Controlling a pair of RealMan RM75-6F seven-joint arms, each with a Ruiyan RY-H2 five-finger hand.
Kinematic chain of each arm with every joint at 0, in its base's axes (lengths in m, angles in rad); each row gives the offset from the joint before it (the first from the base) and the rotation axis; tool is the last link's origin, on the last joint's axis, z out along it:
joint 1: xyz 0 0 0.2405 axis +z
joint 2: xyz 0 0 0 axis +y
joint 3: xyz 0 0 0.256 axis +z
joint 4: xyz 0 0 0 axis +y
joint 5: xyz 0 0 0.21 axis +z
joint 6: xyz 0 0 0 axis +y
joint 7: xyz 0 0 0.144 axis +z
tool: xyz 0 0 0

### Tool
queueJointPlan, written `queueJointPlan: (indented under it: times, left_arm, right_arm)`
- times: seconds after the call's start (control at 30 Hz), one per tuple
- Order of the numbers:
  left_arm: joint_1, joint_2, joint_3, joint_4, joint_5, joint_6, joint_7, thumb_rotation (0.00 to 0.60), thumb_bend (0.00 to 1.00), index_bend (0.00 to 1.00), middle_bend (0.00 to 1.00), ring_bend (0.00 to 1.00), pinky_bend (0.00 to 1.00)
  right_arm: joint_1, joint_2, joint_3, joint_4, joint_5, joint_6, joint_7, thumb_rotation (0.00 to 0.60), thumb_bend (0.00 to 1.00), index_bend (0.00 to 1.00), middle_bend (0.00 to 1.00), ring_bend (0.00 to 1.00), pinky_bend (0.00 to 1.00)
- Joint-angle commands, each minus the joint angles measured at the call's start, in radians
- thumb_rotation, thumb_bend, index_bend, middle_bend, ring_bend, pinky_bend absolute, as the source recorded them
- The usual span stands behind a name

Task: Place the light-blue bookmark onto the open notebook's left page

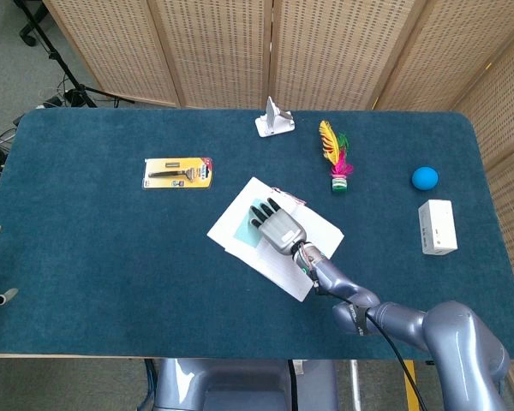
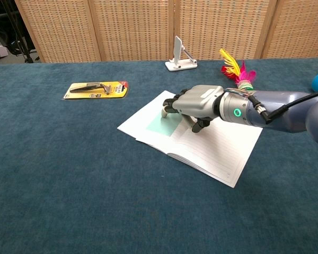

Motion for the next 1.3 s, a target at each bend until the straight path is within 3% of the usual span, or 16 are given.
queueJointPlan:
  times: [0.03, 0.37, 0.6, 0.83, 1.3]
  left_arm:
    - [0.0, 0.0, 0.0, 0.0, 0.001, 0.001, -0.001, 0.6, 0.0, 0.0, 0.0, 0.0, 0.0]
    - [0.004, 0.004, 0.006, -0.008, 0.014, 0.008, -0.005, 0.6, 0.0, 0.0, 0.0, 0.0, 0.0]
    - [0.01, 0.01, 0.01, -0.012, 0.029, 0.02, -0.02, 0.6, 0.0, 0.0, 0.0, 0.0, 0.0]
    - [0.011, 0.014, 0.012, -0.012, 0.034, 0.02, -0.027, 0.6, 0.0, 0.0, 0.0, 0.0, 0.0]
    - [0.017, 0.022, 0.015, -0.016, 0.051, 0.033, -0.044, 0.6, 0.0, 0.0, 0.0, 0.0, 0.0]
  right_arm:
    - [-0.004, 0.005, 0.0, -0.012, 0.009, 0.009, -0.011, 0.6, 1.0, 0.12, 0.01, 0.0, 0.03]
    - [-0.028, 0.016, -0.01, -0.069, 0.052, 0.07, -0.089, 0.6, 1.0, 0.12, 0.02, 0.0, 0.03]
    - [-0.048, -0.008, -0.013, -0.116, 0.174, 0.138, -0.216, 0.6, 1.0, 0.12, 0.03, 0.0, 0.03]
    - [-0.06, -0.015, -0.02, -0.16, 0.22, 0.196, -0.286, 0.6, 1.0, 0.12, 0.03, 0.0, 0.03]
    - [-0.074, -0.039, -0.016, -0.173, 0.284, 0.253, -0.347, 0.6, 1.0, 0.12, 0.03, 0.0, 0.03]
